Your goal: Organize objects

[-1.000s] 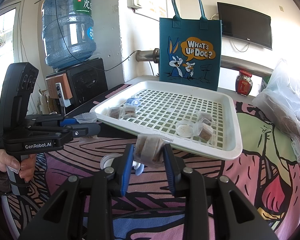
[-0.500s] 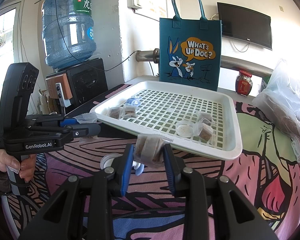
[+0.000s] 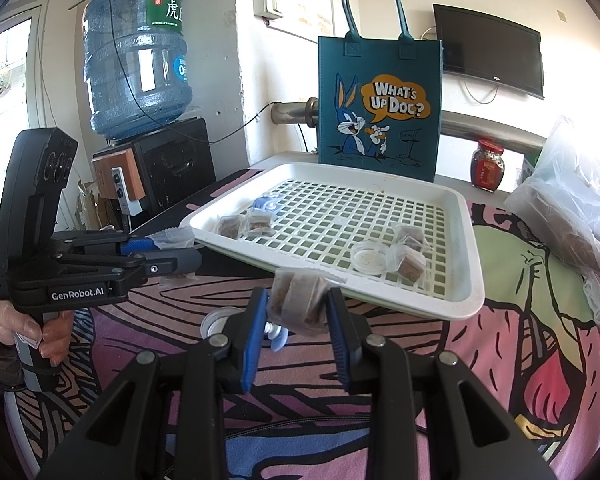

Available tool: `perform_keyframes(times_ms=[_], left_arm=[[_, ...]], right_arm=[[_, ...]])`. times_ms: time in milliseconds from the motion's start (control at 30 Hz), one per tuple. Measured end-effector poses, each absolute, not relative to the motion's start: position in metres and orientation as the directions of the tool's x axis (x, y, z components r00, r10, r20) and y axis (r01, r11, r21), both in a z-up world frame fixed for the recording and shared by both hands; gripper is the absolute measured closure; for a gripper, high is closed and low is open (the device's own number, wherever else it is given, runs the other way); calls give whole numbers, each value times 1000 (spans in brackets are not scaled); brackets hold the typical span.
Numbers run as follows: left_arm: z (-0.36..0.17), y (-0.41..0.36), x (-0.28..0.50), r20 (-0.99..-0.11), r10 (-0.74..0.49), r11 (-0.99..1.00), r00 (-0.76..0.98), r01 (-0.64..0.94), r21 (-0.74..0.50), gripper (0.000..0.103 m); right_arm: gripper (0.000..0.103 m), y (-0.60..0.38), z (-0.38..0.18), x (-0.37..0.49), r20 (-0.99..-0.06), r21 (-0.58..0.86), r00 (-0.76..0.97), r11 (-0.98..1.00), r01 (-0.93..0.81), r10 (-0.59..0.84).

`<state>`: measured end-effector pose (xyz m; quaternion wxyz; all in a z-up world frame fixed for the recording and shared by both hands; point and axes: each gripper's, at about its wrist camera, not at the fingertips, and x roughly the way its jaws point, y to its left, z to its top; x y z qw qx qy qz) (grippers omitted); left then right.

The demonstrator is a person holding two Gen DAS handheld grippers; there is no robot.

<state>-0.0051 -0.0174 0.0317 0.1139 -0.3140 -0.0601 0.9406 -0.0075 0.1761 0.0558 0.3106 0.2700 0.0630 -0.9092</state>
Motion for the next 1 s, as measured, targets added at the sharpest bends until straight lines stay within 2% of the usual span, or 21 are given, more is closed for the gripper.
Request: perform_keyframes(times_ms=[433, 567, 667, 800, 1000], left_arm=[[30, -21, -8, -594, 252, -966, -764, -161, -202, 75], [37, -33, -7, -593, 205, -977, -779, -120, -179, 75], [50, -46, -8, -590, 202, -975, -781, -102, -199, 75], [71, -53, -21, -579, 164, -986, -799, -109, -128, 75], [78, -67, -64, -588, 166, -984, -792, -93, -152, 75]], right_arm=[[73, 178, 57, -11, -535, 63, -667, -812, 580, -518], [73, 185, 57, -17, -552, 71, -676, -836, 545, -487], [73, 201, 72, -18, -530, 104, -684, -839, 535, -501], [73, 219, 100, -29, -491, 88, -725, -855, 511, -483], [73, 224, 107, -79, -516, 191, -683, -847, 496, -516]])
